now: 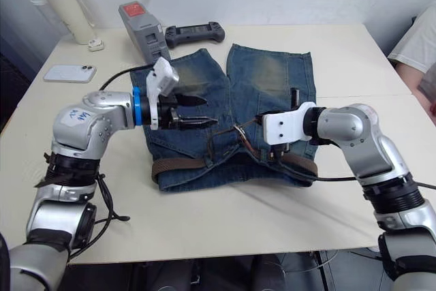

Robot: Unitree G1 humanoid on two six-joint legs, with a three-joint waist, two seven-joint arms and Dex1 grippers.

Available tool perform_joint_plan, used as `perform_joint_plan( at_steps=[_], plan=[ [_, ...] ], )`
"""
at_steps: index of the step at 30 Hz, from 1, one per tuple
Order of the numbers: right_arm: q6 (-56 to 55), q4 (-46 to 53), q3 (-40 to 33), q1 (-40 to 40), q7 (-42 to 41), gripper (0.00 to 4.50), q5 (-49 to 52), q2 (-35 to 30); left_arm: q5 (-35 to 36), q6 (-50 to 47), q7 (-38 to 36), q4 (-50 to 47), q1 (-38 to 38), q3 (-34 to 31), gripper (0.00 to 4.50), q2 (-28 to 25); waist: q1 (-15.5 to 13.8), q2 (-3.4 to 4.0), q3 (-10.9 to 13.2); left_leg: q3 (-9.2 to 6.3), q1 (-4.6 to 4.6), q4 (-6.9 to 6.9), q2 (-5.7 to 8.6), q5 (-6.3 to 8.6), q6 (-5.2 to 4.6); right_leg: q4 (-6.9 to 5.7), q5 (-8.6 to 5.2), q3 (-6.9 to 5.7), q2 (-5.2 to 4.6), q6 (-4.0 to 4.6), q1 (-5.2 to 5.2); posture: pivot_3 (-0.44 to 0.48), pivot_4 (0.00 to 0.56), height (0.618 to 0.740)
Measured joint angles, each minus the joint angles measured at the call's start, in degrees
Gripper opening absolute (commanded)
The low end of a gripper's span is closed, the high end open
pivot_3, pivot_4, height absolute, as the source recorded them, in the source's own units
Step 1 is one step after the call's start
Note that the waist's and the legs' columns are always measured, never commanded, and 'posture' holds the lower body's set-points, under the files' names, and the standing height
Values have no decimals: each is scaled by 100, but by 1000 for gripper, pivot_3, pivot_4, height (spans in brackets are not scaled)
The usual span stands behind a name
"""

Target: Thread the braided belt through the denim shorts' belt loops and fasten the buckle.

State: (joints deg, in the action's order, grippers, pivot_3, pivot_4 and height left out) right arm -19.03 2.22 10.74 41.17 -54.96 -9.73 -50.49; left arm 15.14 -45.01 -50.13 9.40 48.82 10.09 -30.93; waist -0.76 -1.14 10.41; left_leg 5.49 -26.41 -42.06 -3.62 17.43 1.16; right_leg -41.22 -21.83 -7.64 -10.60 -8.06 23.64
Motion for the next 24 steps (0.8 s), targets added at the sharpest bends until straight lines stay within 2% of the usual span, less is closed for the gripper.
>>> perform_joint_plan(
  at_steps=[6, 10, 18, 22, 24],
  plan=[
    [-547, 176, 48, 226, 60, 0, -214, 75, -170, 132, 144, 273, 13, 70, 4466, 172, 49, -3, 2, -2, -12, -3, 1, 0, 0, 2, 0, -2, -2, 0, 5, 0, 150, 664],
    [-592, 138, 136, 282, 165, 0, -553, 188, 1, 25, 214, 273, 169, -137, 4466, 448, 63, -3, 2, -4, -12, -6, 0, 0, 0, -3, 0, -3, -1, 0, 5, 0, 150, 664],
    [-343, 205, 175, 34, 147, 0, -515, 298, 281, -191, 504, 296, 362, -772, 4466, 651, 87, -3, 2, -4, -10, -2, 0, 0, 0, -2, 0, -3, -1, 0, 6, 0, 150, 664],
    [-259, 196, 174, -68, 146, 0, -491, 297, 321, -328, 432, 234, 389, -759, 4466, 587, 82, -3, 2, -4, -10, -3, 0, 0, 0, -2, 0, -3, -1, 0, 5, 0, 150, 664],
    [-259, 185, 174, -175, 115, 0, -451, 271, 307, -386, 299, 117, 265, -619, 4466, 365, 86, -3, 2, -3, -9, -2, 0, 0, 0, -2, 0, -2, -1, 0, 5, 0, 150, 664]
  ],
)
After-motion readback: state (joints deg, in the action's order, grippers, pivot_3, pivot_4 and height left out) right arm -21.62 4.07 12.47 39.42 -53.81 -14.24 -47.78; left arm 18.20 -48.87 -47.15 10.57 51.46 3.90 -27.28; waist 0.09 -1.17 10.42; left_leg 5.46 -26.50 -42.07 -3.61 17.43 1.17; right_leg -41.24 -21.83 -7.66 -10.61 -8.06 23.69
